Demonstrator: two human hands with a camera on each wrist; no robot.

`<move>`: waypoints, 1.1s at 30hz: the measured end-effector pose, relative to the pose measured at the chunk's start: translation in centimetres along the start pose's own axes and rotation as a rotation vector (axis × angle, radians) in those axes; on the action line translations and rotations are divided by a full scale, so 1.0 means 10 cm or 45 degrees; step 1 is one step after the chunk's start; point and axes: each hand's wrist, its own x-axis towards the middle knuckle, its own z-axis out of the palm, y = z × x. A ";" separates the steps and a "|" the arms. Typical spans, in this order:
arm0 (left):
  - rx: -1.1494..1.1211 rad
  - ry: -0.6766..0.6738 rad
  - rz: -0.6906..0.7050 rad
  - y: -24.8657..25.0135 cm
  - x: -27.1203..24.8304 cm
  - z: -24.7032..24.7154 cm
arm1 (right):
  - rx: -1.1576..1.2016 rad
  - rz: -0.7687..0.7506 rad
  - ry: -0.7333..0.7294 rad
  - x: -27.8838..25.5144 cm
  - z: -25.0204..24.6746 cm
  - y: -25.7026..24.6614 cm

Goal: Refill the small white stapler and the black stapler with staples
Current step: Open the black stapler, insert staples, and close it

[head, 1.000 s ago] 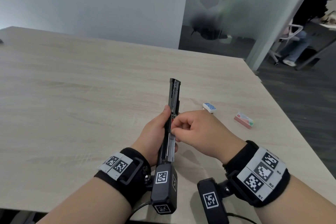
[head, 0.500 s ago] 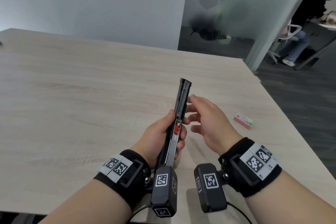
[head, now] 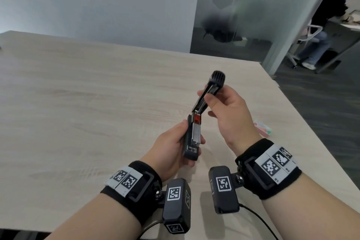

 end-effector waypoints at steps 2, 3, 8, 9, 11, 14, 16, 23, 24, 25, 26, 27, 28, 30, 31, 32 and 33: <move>-0.049 0.048 -0.016 0.01 0.01 0.00 | -0.049 -0.090 -0.101 -0.04 -0.04 0.05; -0.075 0.067 -0.022 0.02 0.02 -0.01 | -0.117 -0.124 -0.168 -0.07 -0.06 0.07; -0.108 0.127 0.010 0.00 0.06 -0.04 | -0.612 -0.355 -0.405 -0.17 -0.12 0.14; -0.112 0.131 0.013 -0.01 0.06 -0.04 | -0.633 -0.380 -0.425 -0.18 -0.13 0.13; -0.124 0.143 0.028 -0.02 0.06 -0.04 | -0.677 -0.424 -0.473 -0.17 -0.15 0.15; -0.149 0.134 0.038 -0.03 0.07 -0.05 | -0.719 -0.452 -0.505 -0.21 -0.17 0.19; -0.144 0.114 0.040 -0.03 0.08 -0.06 | -0.687 -0.429 -0.511 -0.25 -0.18 0.20; -0.161 -0.087 0.062 -0.04 0.08 -0.11 | -0.579 -0.119 -0.719 -0.34 -0.09 0.22; -0.166 -0.091 0.069 -0.04 0.09 -0.12 | -0.571 -0.100 -0.716 -0.35 -0.07 0.23; -0.180 -0.096 0.078 -0.04 0.09 -0.12 | -0.574 -0.080 -0.711 -0.36 -0.07 0.25; -0.191 -0.094 0.086 -0.03 0.10 -0.13 | -0.580 -0.061 -0.705 -0.36 -0.07 0.27; -0.200 -0.092 0.092 -0.03 0.10 -0.14 | -0.581 -0.043 -0.700 -0.37 -0.07 0.28; -0.198 -0.091 0.098 -0.04 0.11 -0.15 | -0.577 -0.032 -0.698 -0.38 -0.07 0.29; -0.183 -0.111 0.108 -0.06 0.12 -0.16 | -0.548 -0.028 -0.693 -0.39 -0.07 0.29; -0.180 -0.116 0.111 -0.06 0.13 -0.16 | -0.526 -0.034 -0.692 -0.40 -0.08 0.28; -0.189 -0.123 0.119 -0.07 0.13 -0.16 | -0.507 -0.048 -0.691 -0.40 -0.08 0.27; -0.213 -0.130 0.129 -0.07 0.14 -0.15 | -0.510 -0.078 -0.683 -0.41 -0.08 0.27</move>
